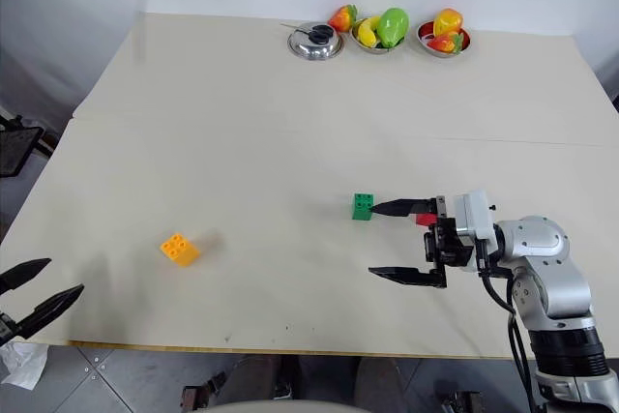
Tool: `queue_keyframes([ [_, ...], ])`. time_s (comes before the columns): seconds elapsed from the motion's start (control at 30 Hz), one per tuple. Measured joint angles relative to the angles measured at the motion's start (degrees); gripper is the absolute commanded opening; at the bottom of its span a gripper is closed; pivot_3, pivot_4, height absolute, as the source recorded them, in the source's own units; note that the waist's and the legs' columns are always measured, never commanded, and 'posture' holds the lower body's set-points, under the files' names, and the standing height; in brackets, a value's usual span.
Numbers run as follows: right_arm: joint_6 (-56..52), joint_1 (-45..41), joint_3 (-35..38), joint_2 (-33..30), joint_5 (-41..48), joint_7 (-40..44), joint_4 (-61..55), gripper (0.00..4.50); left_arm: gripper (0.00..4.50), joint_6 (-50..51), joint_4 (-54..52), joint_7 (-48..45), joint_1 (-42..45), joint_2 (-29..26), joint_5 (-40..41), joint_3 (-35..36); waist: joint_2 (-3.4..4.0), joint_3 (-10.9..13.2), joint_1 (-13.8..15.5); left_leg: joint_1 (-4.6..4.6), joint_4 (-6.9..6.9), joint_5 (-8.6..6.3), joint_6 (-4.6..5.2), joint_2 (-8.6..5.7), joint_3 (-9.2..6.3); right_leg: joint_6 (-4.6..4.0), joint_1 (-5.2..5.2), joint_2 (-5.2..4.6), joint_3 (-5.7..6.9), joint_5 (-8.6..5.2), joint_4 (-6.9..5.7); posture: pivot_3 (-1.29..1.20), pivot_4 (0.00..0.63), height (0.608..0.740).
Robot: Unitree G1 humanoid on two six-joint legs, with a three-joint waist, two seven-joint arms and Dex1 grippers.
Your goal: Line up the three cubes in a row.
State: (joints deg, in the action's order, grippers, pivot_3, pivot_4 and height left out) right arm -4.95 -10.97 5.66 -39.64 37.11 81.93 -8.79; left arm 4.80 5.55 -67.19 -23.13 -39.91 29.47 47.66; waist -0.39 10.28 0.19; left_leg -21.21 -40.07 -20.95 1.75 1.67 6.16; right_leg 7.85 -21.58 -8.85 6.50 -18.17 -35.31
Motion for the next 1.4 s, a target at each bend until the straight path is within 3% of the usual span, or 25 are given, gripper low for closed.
queue_keyframes([
  [0.13,-0.05,1.66,2.29,-0.21,0.83,0.33,0.19,4.5,4.44,-0.74,-3.63,0.15,0.62,1.95,0.06,-5.01,0.07,0.01,-0.24,0.0,0.07,-0.01,-0.03,0.02,-0.01,-0.03,0.0,0.06,-0.04,0.0,0.01,0.0,0.15,0.74],
  [0.5,6.06,8.82,6.82,3.21,2.61,3.48,5.94,4.5,4.44,2.74,-7.84,8.07,12.9,5.62,-2.98,-24.74,0.08,-0.01,-0.36,0.03,0.05,0.04,0.09,-0.05,0.15,-0.01,0.03,0.4,0.15,0.01,-0.27,0.0,0.15,0.74],
  [0.6,7.52,12.03,7.19,4.02,2.46,3.52,6.02,4.5,3.85,2.61,-7.87,9.21,14.82,6.18,-3.5,-27.24,0.1,-0.02,-0.36,0.07,0.05,0.05,0.08,-0.03,0.19,0.0,0.03,0.42,0.13,0.01,-0.27,0.0,0.15,0.74],
  [0.83,11.1,15.56,11.02,4.09,2.24,3.37,7.22,4.5,1.63,2.76,-8.64,7.7,13.84,3.89,-2.97,-28.68,0.11,-0.01,-0.36,0.1,0.05,0.05,0.08,-0.02,0.22,0.0,0.03,0.41,0.07,0.01,-0.25,0.0,0.15,0.74],
  [0.93,12.11,16.68,12.81,3.99,1.91,3.11,7.92,4.5,1.53,2.9,-8.89,5.4,15.15,0.69,-3.27,-30.53,0.12,-0.01,-0.09,0.09,0.04,0.05,0.09,-0.04,0.19,0.0,0.04,0.38,0.08,0.01,-0.26,0.0,0.15,0.74],
  [1.03,12.54,17.14,13.83,3.77,1.46,2.4,9.0,4.5,1.53,4.46,-9.3,3.77,22.39,-0.64,-3.16,-33.76,0.13,0.0,0.47,0.08,0.01,0.08,0.12,-0.07,0.16,0.02,0.05,0.36,0.09,0.03,-0.25,0.0,0.15,0.74],
  [1.17,12.91,17.83,16.14,3.1,1.18,1.56,9.79,4.5,1.53,6.54,-5.27,1.9,40.54,-0.12,-4.36,-40.79,0.17,-0.02,1.15,0.09,-0.01,0.15,0.12,-0.15,0.19,0.08,0.06,0.39,0.11,0.06,-0.36,0.0,0.15,0.74],
  [1.3,13.79,17.03,19.03,1.75,1.11,0.75,11.17,4.5,1.53,6.5,3.23,-1.66,56.24,6.11,-7.96,-50.19,0.26,-0.07,1.24,0.04,0.0,0.22,0.23,-0.62,0.27,0.23,0.07,0.4,0.04,0.14,-0.26,0.0,0.15,0.74],
  [1.4,13.6,18.96,20.31,0.56,0.94,0.16,10.88,4.5,1.53,0.24,17.21,-6.23,64.64,12.17,-13.27,-57.13,0.25,-0.07,1.18,-0.02,0.05,0.22,0.24,-0.64,0.56,0.25,0.05,0.45,0.08,0.13,-0.16,0.0,0.15,0.74],
])
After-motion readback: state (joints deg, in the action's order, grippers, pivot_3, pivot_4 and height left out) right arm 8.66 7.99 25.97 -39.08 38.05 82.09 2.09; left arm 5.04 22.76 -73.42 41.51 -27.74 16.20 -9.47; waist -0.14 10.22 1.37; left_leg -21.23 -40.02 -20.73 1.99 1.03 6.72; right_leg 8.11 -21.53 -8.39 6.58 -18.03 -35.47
